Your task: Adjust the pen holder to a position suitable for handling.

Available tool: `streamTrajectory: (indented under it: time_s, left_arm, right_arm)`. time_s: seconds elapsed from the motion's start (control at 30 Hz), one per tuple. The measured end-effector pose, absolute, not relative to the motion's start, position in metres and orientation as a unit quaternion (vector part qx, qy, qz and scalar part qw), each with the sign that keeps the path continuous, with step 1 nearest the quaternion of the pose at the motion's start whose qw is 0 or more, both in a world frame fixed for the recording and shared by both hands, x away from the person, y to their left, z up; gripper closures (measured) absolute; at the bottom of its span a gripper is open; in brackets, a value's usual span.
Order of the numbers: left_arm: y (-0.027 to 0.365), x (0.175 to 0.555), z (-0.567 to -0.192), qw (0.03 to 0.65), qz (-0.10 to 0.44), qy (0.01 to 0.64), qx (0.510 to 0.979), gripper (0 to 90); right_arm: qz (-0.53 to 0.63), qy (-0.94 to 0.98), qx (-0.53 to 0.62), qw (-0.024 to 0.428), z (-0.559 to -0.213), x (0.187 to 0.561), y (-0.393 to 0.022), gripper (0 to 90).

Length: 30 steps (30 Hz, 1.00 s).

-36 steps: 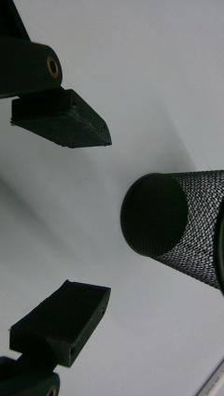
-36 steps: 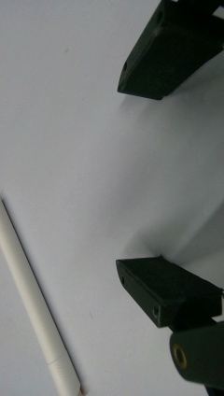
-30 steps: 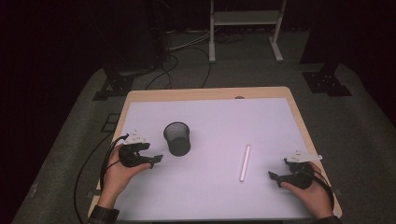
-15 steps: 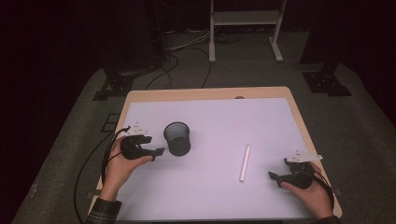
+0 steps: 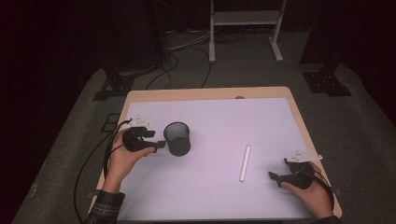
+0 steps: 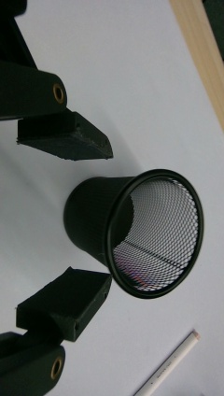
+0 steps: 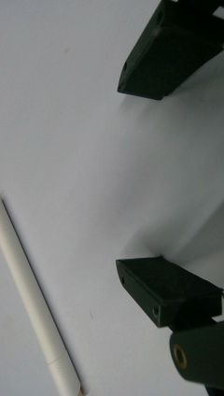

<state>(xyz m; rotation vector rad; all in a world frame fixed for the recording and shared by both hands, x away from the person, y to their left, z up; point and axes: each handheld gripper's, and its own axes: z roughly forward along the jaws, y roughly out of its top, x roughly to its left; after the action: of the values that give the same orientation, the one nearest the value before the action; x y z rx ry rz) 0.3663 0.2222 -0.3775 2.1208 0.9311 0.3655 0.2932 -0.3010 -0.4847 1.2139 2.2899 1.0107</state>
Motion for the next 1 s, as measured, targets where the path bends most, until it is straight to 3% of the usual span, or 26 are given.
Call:
streamTrajectory:
  time_s: [1.0]
  left_arm:
    - [0.197, 0.416, -0.375, 0.362, 0.127, 0.376, 0.844, 47.2]
  right_arm:
    - [0.359, 0.809, 0.431, 0.177, -0.485, 0.293, -0.301, 12.4]
